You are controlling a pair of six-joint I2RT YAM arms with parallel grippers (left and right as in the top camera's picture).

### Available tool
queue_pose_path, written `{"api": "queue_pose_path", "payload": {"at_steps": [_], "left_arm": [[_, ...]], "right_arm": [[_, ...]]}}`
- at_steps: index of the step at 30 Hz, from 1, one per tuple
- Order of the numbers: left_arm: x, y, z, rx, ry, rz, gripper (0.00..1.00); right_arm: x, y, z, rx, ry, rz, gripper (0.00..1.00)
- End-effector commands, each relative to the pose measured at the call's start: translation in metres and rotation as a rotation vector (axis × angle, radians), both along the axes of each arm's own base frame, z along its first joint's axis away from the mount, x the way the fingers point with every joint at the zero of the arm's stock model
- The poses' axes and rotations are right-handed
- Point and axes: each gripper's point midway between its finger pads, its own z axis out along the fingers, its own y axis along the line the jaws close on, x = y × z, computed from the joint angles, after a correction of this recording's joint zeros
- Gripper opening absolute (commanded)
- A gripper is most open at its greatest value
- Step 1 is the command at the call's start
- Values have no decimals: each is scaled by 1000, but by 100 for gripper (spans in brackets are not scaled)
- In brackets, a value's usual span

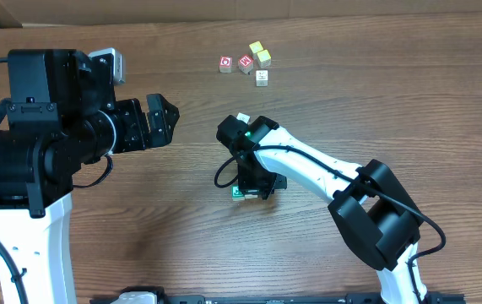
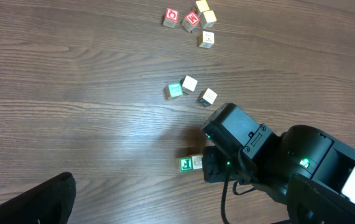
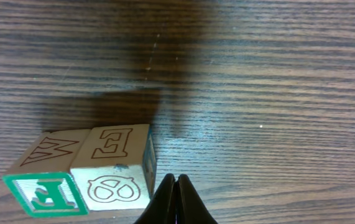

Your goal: Flip 5 blocks

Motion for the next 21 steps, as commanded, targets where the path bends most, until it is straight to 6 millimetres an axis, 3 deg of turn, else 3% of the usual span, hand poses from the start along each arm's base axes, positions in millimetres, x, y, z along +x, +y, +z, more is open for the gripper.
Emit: {"api": "queue_pose_path", "payload": {"at_steps": [1,21], "left_arm": [[-1,1,8,3,-29,-6,100],[-1,1,8,3,-29,-6,100]], "right_arm": [[-4,3,2,26,20,-7,4],[-7,7,3,55,50,-13,4]]}}
